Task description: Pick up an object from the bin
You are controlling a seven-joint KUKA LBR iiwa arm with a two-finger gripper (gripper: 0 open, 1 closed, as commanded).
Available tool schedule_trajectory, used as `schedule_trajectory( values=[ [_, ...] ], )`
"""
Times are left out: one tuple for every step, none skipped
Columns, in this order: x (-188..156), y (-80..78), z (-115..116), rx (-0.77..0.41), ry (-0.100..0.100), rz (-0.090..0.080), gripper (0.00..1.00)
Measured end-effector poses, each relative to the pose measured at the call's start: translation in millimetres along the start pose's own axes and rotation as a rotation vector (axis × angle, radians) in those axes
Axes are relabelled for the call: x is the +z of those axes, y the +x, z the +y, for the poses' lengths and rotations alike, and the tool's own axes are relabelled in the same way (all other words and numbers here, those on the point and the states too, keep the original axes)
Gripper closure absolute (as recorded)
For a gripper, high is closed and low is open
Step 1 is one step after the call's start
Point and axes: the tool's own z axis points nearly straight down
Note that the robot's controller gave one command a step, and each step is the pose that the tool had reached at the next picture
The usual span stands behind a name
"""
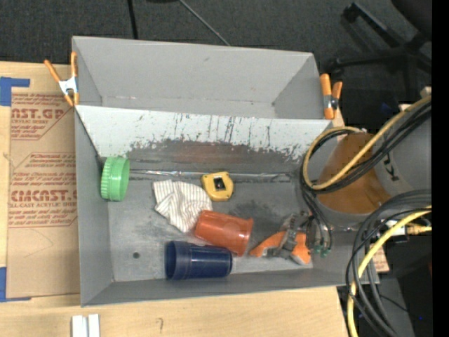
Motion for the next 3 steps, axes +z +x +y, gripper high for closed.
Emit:
schedule_trajectory(
  values=[
    [-1, 0.2, 0, 0.000, 0.000, 0.000, 1.00],
    [-6, 1.5, 0, 0.000, 0.001, 0.005, 1.00],
    [-27, 3.2, 0, -0.001, 0.001, 0.010, 1.00]
  ],
)
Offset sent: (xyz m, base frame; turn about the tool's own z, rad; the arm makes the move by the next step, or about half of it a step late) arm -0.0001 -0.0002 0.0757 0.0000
